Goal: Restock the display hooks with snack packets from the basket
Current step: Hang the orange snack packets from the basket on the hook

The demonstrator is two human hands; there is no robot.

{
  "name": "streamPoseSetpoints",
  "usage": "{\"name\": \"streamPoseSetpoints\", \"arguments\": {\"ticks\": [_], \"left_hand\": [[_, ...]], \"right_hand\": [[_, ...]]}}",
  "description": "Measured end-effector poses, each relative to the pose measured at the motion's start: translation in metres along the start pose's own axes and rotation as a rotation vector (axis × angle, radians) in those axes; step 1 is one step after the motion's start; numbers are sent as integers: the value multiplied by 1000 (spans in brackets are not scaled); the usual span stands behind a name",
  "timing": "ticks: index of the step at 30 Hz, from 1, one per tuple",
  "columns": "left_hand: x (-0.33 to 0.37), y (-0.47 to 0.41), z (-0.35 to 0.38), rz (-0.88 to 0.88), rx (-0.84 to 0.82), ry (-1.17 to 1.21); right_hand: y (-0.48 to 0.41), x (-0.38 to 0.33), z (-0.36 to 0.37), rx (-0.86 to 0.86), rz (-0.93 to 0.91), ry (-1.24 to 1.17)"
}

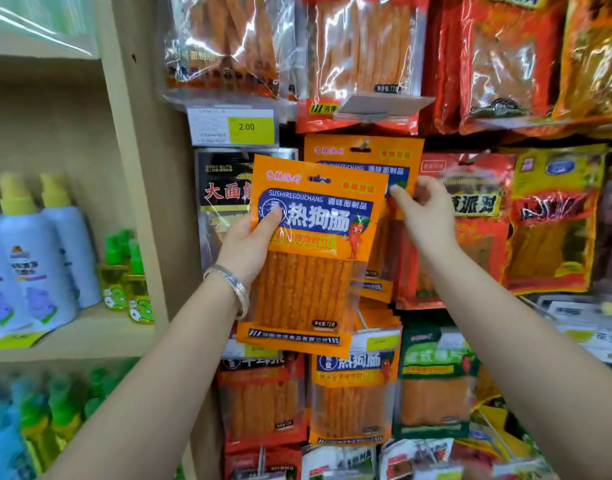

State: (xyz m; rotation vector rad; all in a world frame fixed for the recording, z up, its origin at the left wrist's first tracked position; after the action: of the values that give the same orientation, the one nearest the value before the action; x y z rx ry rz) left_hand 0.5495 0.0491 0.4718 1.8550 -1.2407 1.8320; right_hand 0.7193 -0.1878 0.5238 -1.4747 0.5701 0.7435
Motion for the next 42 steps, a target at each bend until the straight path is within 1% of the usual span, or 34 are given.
{"name": "streamPoseSetpoints", "arguments": {"ticks": [2,3,4,6,7,8,10,14,15,18,20,22,25,28,31,34,35,36,37,38,39,40,42], "left_hand": [[1,-2,5,-6,-1,3],[2,-2,9,-3,0,0],[4,-2,12,-2,4,-7],[7,0,19,-15,3,-17],[10,0,23,-7,-1,-13],[13,0,27,5,-9,-9],[22,-1,34,47,-20,-26],[66,-1,32,335,77,34],[79,3,30,413,103,11],[112,12,37,610,108,-224],[128,17,48,693,102,-361],[136,18,57,701,81,-372],[136,18,61,677,43,-295],[130,15,61,668,32,-288],[120,13,63,675,35,-307],[90,15,73,656,22,-422],[76,17,79,651,8,-496],[60,19,85,643,-14,-572],[43,21,91,630,-38,-642],[28,22,96,614,-58,-705],[14,22,100,600,-71,-764],[2,21,104,587,-78,-823],[-13,18,111,567,-90,-936]], "right_hand": [[6,-4,-8,79,-44,-49],[8,-5,-8,79,-48,-113],[11,-5,-4,35,-14,-220],[17,-4,16,-126,107,-414],[21,-7,24,-199,118,-407],[25,-14,29,-244,81,-373],[27,-20,29,-246,11,-345],[15,-28,13,-138,-41,-338],[11,-32,10,-120,-61,-338],[-3,-41,2,-61,-94,-331],[-11,-44,1,-27,-85,-321],[-17,-46,2,-21,-85,-289],[-23,-43,5,-26,-77,-228],[-26,-39,6,-32,-44,-224],[-25,-38,2,-1,-129,-186],[-10,-30,-13,112,-210,-193],[-2,-28,-19,148,-265,-155],[8,-30,-23,176,-362,-58],[20,-34,-23,185,-488,80],[33,-35,-17,159,-620,214],[45,-34,-8,99,-731,334],[55,-28,4,15,-796,432],[65,-11,26,-137,-823,599]]}}
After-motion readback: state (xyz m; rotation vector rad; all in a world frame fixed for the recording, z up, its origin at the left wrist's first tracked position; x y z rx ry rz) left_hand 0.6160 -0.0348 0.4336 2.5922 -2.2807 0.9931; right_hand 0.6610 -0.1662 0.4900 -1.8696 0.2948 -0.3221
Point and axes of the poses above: each hand's wrist, its own y-axis away from the middle knuckle, its own z-axis out of the palm, x = y × z, the point moved 9 cm from there along -y, towards the middle knuckle, and after that the axes turned 11 degrees about -y, right-handed, at the moved point
